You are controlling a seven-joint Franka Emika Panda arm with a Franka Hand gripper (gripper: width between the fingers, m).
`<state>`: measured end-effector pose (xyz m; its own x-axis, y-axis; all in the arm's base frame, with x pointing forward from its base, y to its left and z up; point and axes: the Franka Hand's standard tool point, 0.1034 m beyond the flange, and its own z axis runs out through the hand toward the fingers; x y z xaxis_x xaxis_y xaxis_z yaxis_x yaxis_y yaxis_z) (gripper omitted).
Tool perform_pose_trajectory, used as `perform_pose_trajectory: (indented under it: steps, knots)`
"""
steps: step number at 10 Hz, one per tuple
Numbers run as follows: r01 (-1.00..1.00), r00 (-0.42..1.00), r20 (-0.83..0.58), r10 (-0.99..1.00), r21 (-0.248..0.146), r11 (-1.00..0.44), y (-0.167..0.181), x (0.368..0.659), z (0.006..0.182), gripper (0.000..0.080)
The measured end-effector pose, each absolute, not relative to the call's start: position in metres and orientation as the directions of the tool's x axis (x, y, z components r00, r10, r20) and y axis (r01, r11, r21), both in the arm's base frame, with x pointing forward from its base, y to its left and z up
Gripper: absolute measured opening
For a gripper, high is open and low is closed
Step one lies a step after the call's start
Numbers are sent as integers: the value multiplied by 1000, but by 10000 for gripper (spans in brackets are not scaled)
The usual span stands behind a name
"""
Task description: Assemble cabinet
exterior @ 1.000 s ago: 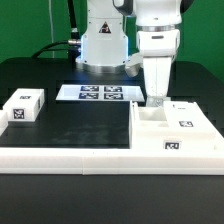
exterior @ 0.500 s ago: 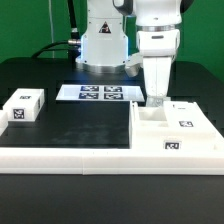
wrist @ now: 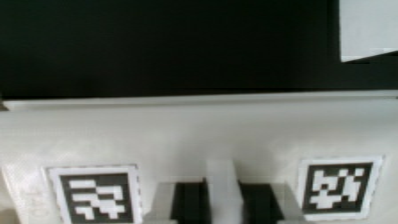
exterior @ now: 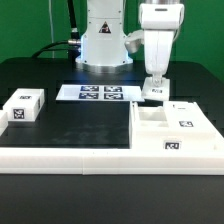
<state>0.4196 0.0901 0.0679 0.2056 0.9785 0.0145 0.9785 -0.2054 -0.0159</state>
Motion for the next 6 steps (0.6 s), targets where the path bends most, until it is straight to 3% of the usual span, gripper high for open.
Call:
perform_pose_trajectory:
  steps: [6]
  knots:
    - [972,231,23,973,-41,-230,72,432,54,70]
